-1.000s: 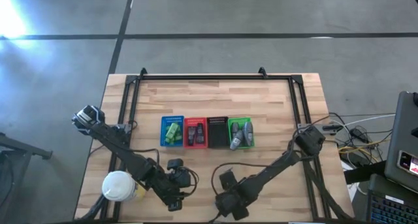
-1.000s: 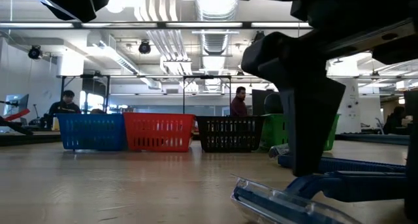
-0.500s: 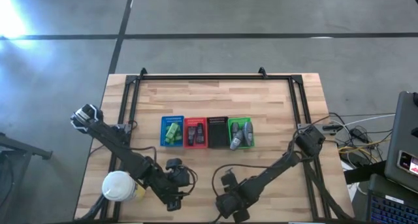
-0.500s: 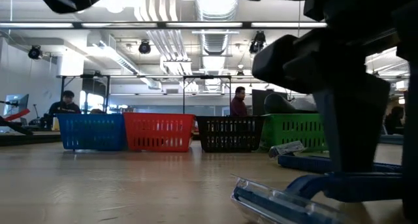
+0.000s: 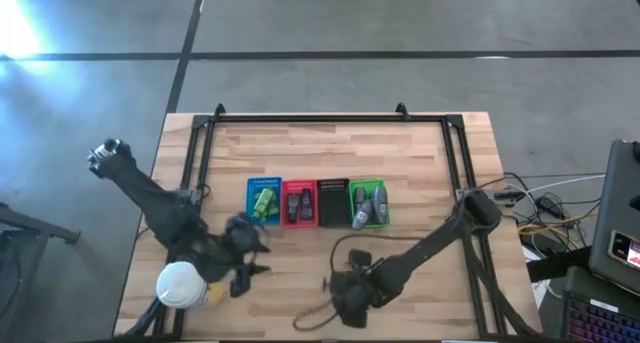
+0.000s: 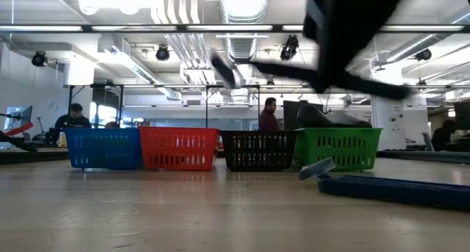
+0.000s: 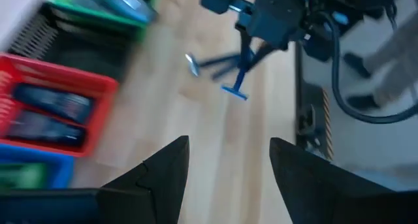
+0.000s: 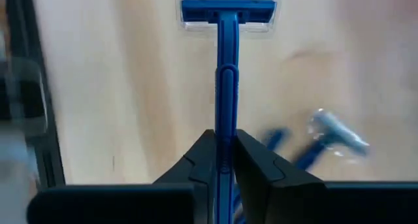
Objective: Pick & Place Travel size toiletries
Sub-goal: Put the bottom shaver into the black bin, then put the top shaver into the black bin
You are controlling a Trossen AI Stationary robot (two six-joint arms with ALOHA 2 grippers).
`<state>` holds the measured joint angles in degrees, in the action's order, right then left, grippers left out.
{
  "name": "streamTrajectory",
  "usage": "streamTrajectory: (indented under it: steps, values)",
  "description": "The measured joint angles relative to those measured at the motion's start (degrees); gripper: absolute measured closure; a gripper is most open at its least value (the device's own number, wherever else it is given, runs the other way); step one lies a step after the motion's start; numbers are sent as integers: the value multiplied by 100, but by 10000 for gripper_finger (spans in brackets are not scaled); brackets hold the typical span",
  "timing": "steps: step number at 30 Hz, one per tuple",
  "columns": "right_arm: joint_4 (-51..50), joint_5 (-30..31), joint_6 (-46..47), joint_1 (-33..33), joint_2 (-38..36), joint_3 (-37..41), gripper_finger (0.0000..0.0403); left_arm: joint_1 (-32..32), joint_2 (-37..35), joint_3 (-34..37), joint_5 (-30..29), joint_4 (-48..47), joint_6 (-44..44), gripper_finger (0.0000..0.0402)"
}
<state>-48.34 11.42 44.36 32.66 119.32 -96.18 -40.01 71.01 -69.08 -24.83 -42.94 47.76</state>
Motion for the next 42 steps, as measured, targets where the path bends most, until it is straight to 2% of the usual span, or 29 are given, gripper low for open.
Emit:
streamTrajectory:
  steps: [3,6,8,11,18,26,35,42]
  values:
    - [-124,734,994,-204,-355,-7,371,0,-319,0,-436,-230,13,184]
    - [-553,1325,2450,-539,-643,22,374,2,-534,0,-761,-332,-126,184]
    - [-694,1506,3278,-794,-770,103,373,2,-605,0,-874,-319,-276,184]
    - [-604,1468,3848,-1227,-947,261,367,2,-617,0,-914,-319,-489,184]
    - [-463,850,3558,-2239,-1060,692,367,11,-514,0,-1175,-297,-563,184]
    - [688,31,3224,-2933,-823,1320,360,13,-514,2,-1190,-208,-406,184]
    - [931,64,3320,-3026,-707,1602,351,13,-481,15,-1190,-207,-307,183]
    - [973,193,3228,-3031,-709,1590,287,13,-481,212,-1260,-179,-274,183]
